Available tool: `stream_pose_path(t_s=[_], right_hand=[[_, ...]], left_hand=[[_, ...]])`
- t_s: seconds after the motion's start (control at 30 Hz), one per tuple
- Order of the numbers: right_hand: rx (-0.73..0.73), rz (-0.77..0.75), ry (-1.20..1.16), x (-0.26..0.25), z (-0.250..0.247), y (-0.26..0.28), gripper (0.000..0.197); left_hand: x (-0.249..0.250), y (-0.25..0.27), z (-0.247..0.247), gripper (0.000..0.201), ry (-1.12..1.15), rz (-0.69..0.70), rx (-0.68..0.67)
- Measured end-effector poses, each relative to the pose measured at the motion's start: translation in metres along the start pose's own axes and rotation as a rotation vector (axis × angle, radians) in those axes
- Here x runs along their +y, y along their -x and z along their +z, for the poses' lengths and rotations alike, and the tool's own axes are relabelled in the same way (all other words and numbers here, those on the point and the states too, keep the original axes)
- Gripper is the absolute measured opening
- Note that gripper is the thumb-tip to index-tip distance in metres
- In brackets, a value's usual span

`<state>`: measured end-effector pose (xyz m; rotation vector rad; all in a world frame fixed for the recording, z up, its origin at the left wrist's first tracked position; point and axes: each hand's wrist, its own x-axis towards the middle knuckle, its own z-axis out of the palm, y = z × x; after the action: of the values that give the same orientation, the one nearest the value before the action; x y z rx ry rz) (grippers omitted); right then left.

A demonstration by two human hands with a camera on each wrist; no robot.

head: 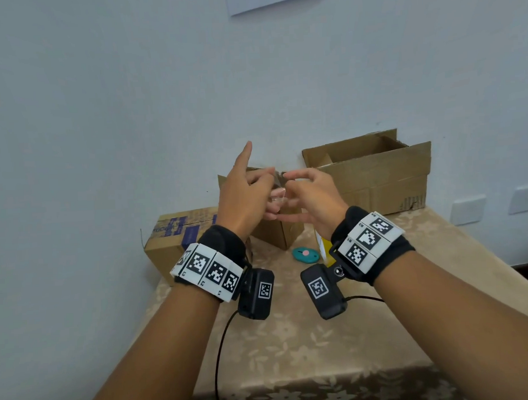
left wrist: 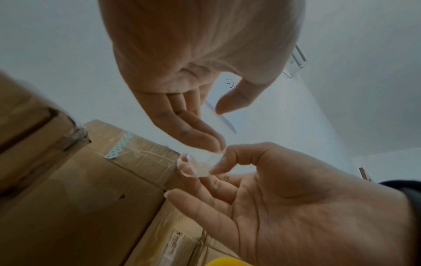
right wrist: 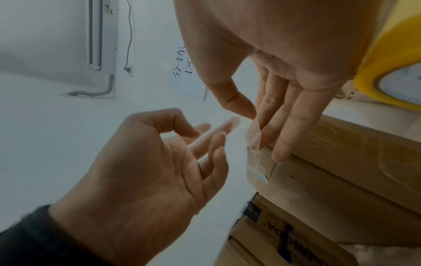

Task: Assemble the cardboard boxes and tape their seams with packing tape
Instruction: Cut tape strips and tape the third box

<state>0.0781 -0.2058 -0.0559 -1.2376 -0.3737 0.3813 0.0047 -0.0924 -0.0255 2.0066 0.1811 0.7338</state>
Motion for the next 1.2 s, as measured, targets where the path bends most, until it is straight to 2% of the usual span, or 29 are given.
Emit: stream_pose_path(t_s=[0.13, 0.27, 0.33, 0.57, 0.77, 0.97, 1.2], right_hand=[[0.003, 0.014, 0.03, 0.001, 0.001, 0.001, 0.039], [0.004, 0.024, 0.056, 0.003, 0.004, 0.0, 0.042], [0.003, 0.029, 0.061, 0.003, 0.004, -0.001, 0.043], [-0.064, 0.038, 0.043, 0.002, 0.003, 0.002, 0.045], [-0.097, 0.043, 0.051, 0.004, 0.002, 0.004, 0.022], [-0.138, 0.062, 0.04, 0.008, 0.013, 0.006, 0.016], [-0.18, 0.096, -0.08, 0.02, 0.031, 0.007, 0.025]], left_hand=[[-0.002, -0.002, -0.001, 0.07, -0.068, 0.0, 0.042], [-0.007, -0.005, -0.001, 0.077, -0.296, 0.071, 0.095], [-0.008, -0.006, -0.002, 0.078, -0.336, 0.081, 0.119], [-0.015, -0.011, -0.009, 0.079, -0.177, 0.08, 0.211], [-0.011, -0.017, -0.024, 0.07, -0.07, 0.071, 0.318], [-0.018, -0.015, -0.04, 0.049, 0.0, 0.033, 0.333], [-0.035, -0.015, -0.05, 0.062, -0.02, -0.018, 0.355]])
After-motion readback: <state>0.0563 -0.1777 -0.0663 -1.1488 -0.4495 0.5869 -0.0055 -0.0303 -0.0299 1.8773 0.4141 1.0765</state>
